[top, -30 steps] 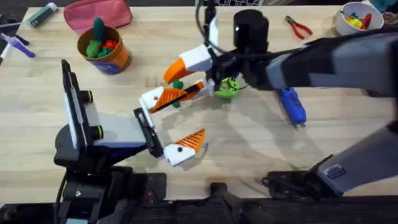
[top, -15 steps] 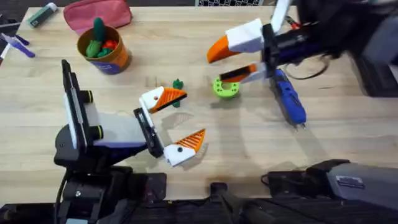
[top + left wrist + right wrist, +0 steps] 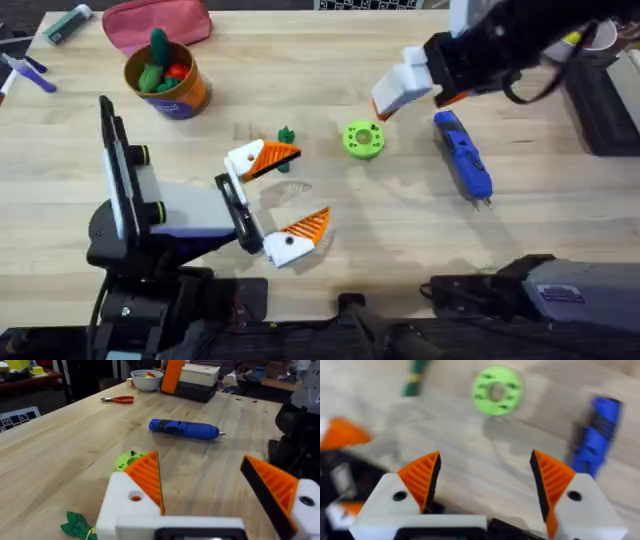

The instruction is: Pick up the gripper from the table and insert it into the empty holder that is missing its gripper. Then pick up a screw, insert it into the mounting hole, and use the screwdriver to tighten it. Finally, clean up the table by picking up the vegetable and placing it into the bucket.

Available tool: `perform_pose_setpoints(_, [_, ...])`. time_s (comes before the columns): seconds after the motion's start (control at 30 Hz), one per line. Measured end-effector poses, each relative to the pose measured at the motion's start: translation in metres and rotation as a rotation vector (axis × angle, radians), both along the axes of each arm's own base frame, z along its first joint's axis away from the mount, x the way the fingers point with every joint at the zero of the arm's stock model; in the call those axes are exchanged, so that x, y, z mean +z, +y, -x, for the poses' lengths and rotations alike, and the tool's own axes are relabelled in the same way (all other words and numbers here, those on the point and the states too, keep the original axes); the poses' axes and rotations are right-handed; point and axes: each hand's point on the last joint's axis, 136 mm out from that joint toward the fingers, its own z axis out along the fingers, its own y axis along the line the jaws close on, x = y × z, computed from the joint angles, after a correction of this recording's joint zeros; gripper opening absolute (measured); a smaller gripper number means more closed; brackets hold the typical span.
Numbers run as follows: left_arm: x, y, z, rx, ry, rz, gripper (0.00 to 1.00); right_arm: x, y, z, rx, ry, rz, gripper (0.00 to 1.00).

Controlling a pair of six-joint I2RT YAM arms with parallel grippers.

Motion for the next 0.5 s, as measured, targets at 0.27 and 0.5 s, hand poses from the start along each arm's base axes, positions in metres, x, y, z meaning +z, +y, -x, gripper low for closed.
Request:
perform_pose_setpoints(0.27, [0.000, 0.000, 0.000, 0.000, 0.000, 0.000, 0.985, -0.045, 0.001, -0.029, -0.210, 0.126, 0.196, 0.938])
perform_pose_setpoints(0.5, [0.000, 0.000, 0.000, 0.000, 0.000, 0.000, 0.985, -0.083, 0.020, -0.038, -0.355, 0.205, 0.235, 0.858])
